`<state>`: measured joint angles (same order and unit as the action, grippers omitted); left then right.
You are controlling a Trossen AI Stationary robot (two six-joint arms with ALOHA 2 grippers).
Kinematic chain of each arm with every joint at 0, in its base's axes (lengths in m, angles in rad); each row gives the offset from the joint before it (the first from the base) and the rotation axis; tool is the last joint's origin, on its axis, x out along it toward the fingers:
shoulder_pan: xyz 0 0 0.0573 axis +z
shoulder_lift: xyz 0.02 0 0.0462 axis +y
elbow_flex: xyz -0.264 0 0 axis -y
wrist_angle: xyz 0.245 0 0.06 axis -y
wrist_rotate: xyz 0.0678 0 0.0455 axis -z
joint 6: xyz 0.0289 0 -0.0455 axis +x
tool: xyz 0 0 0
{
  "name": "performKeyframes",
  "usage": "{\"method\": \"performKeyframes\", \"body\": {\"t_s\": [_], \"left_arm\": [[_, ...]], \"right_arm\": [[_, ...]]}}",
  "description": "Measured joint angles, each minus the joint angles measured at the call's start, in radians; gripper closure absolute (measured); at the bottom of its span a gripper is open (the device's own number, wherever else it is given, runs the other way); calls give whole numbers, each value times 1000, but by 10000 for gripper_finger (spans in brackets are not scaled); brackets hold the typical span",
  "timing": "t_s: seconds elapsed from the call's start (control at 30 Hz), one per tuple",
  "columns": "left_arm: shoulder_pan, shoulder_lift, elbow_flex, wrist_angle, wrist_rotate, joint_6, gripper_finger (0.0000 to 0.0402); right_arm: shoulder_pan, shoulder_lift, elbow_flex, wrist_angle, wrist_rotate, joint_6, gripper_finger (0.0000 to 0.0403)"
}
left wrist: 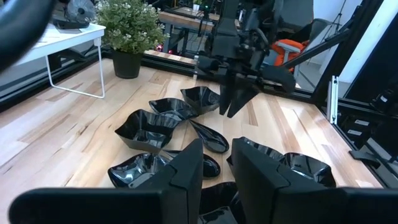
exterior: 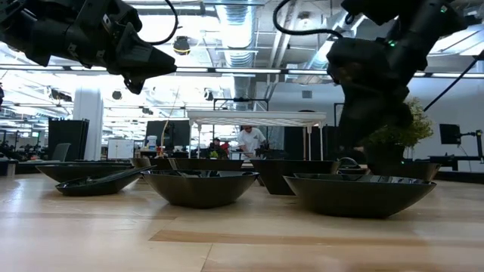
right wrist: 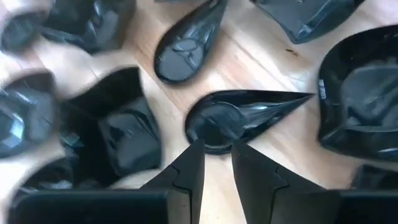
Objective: Pick & Place Mini shaped plates
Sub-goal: Stack the drop shaped plate on top of the drop shaped plate on the shelf
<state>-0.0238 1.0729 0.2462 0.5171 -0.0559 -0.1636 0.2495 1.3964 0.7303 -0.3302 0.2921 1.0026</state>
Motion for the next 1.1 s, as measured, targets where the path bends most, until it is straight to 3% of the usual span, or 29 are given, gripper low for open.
{"method": "performKeyframes", "body": {"t_s": [0.13, 0.43, 1.1], "left_arm": [[0, 0, 0, 0, 0, 2, 314], [0, 0, 0, -5, 0, 2, 314], [0, 0, 0, -5, 0, 1, 314]], "right_arm": [[-42, -11, 0, -24, -22, 112, 326], [-96, 15, 0, -60, -59, 157, 326], [-99, 26, 0, -53, -54, 177, 326]]}}
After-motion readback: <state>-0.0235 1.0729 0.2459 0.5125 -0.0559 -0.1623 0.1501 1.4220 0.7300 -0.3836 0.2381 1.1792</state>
